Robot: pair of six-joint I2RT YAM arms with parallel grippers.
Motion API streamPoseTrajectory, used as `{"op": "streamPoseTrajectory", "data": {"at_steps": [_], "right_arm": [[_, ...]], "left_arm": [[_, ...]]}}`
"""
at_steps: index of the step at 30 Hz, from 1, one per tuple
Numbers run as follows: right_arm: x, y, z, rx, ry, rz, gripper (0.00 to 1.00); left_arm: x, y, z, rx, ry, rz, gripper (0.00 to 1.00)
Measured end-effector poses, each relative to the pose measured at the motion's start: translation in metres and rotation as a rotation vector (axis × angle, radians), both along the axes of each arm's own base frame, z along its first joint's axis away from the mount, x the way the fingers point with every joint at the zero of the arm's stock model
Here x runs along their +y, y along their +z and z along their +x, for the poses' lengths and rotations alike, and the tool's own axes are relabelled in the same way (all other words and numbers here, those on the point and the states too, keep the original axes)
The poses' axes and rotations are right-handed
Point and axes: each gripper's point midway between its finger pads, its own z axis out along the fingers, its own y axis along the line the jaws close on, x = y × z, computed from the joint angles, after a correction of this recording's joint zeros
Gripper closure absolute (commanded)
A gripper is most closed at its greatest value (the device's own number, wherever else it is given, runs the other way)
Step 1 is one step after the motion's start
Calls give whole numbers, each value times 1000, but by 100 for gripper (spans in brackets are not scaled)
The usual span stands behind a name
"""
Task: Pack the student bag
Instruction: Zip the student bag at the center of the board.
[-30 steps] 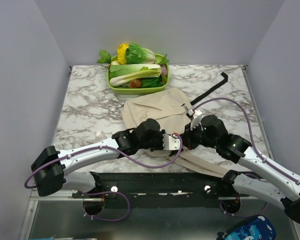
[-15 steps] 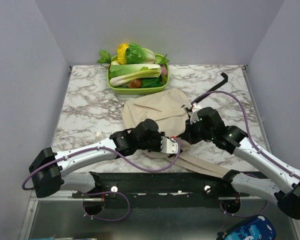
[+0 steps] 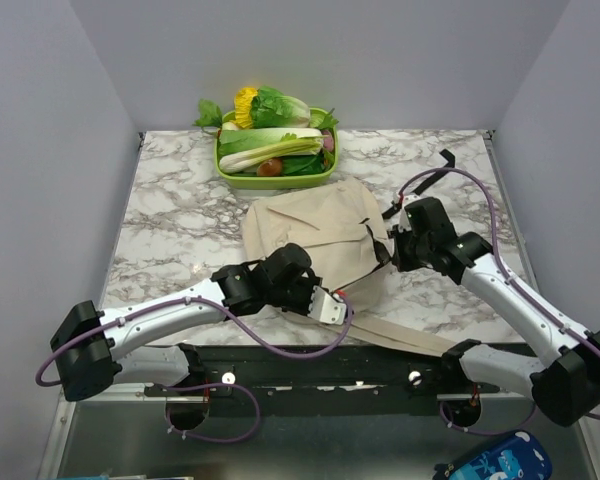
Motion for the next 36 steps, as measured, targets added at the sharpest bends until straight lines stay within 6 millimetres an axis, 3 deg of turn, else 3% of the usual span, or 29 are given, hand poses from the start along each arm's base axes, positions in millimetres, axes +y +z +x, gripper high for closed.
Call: {"op": "streamPoseTrajectory", "data": {"at_steps": [4,10,11,12,14,15,17,21,26,36], "right_arm": [[-7,-16,12,53,-33,-33,99],[6,-15,33,48,-15,-17,99],[8,-16,35,52,-10,-12,99],[11,-18,37,56,-5,-7,99],[18,-21,38,67,15,16,99],[19,-21,39,63,22,21,99],[16,-19,42,38,12,37,99],[12,-10,40,4,5,78,99],[17,1,29,-26,27,143,99],[23,-4,15,-8,51,199,99]], "left_arm": [[6,0,-3,-14,-42,19,100],[17,6,3,-30,-41,14,100],[18,8,4,-31,-38,9,96],[20,10,5,-31,-30,5,63],[21,11,6,-29,-21,0,35],[23,11,4,-11,-7,3,13],[27,8,-1,41,27,17,1],[14,22,3,125,124,-42,1],[-26,46,27,210,281,-206,1],[-88,23,50,349,432,-262,2]]}}
